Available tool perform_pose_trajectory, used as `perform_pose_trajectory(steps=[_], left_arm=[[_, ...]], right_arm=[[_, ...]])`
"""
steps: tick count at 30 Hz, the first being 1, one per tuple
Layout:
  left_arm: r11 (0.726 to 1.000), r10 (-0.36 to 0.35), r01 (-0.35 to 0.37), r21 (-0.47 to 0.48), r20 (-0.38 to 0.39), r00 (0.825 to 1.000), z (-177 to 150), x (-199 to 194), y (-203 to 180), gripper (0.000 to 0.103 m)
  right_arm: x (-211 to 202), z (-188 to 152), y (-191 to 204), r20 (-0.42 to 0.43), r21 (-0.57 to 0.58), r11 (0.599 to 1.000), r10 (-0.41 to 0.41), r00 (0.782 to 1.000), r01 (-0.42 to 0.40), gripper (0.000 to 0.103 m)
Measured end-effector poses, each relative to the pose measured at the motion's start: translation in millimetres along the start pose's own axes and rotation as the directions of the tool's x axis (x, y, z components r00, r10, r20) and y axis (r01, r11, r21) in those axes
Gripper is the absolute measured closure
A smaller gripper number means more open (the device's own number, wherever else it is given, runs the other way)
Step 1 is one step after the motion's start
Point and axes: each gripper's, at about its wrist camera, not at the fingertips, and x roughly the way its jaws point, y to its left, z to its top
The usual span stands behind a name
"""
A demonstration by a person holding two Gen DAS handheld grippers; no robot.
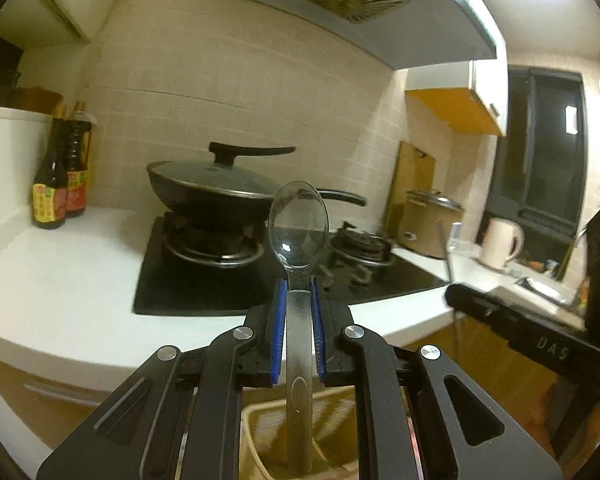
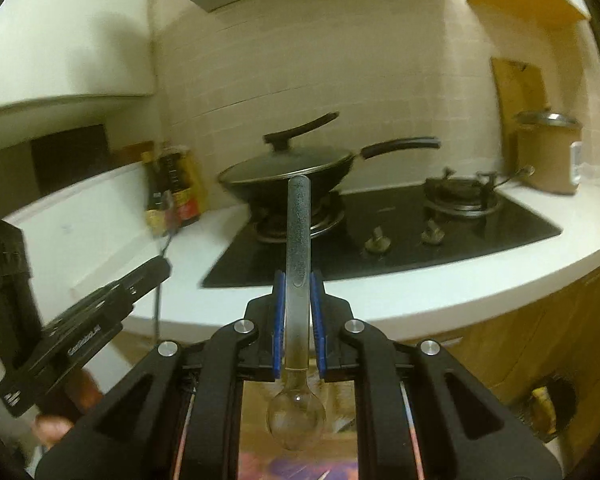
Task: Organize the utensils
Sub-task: 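Carry both held utensils over the tan basket and open both tools to drop them, then move both open tools back down to the utensils on the table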
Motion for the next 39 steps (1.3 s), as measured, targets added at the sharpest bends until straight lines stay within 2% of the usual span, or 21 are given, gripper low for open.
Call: perform_pose_trajectory(steps=[6, 13, 14, 17, 20, 24, 32, 37, 39], left_arm=[[0.999, 0.032, -0.032, 0.030, 0.003, 0.999, -18, 24, 5, 0.093], [1.000, 0.009, -0.009, 0.002, 0.009, 1.000, -31, 22, 16, 0.091], [1.000, 0.008, -0.008, 0.006, 0.006, 1.000, -32, 19, 16, 0.088], [1.000, 0.001, -0.001, -0.007, 0.001, 1.000, -33, 13, 18, 0.085], [1.000, -0.011, 0.011, -0.028, -0.011, 1.000, -34, 5, 21, 0.085], [0.999, -0.020, 0.019, -0.042, -0.021, 1.000, -36, -15, 20, 0.071], [0.997, -0.075, 0.073, -0.025, -0.062, 0.995, -45, -68, 5, 0.068], [0.994, -0.109, 0.109, -0.005, -0.116, 0.987, -63, -103, -8, 0.065], [0.994, -0.104, 0.105, -0.003, -0.150, 0.983, -76, -115, -12, 0.061]], right_arm=[[32, -11, -6, 0.037, -0.055, 0.995, -0.085, 0.996, 0.087, 0.093], [34, -29, -18, 0.049, -0.007, 0.997, -0.080, 0.996, 0.081, 0.092], [33, -30, -18, 0.041, -0.008, 0.997, -0.075, 0.996, 0.075, 0.091], [26, -35, -21, 0.020, 0.009, 0.998, -0.056, 0.998, 0.056, 0.080], [15, -40, -23, 0.000, 0.023, 0.999, -0.042, 0.999, 0.042, 0.080], [-11, -46, -21, -0.017, 0.028, 0.999, -0.031, 0.999, 0.031, 0.080], [-61, -67, -12, -0.050, 0.014, 0.999, -0.028, 0.998, 0.028, 0.080], [-92, -88, -12, -0.079, 0.013, 0.999, -0.042, 0.996, 0.043, 0.080], [-99, -102, -14, -0.108, 0.021, 0.999, -0.042, 0.993, 0.044, 0.080]])
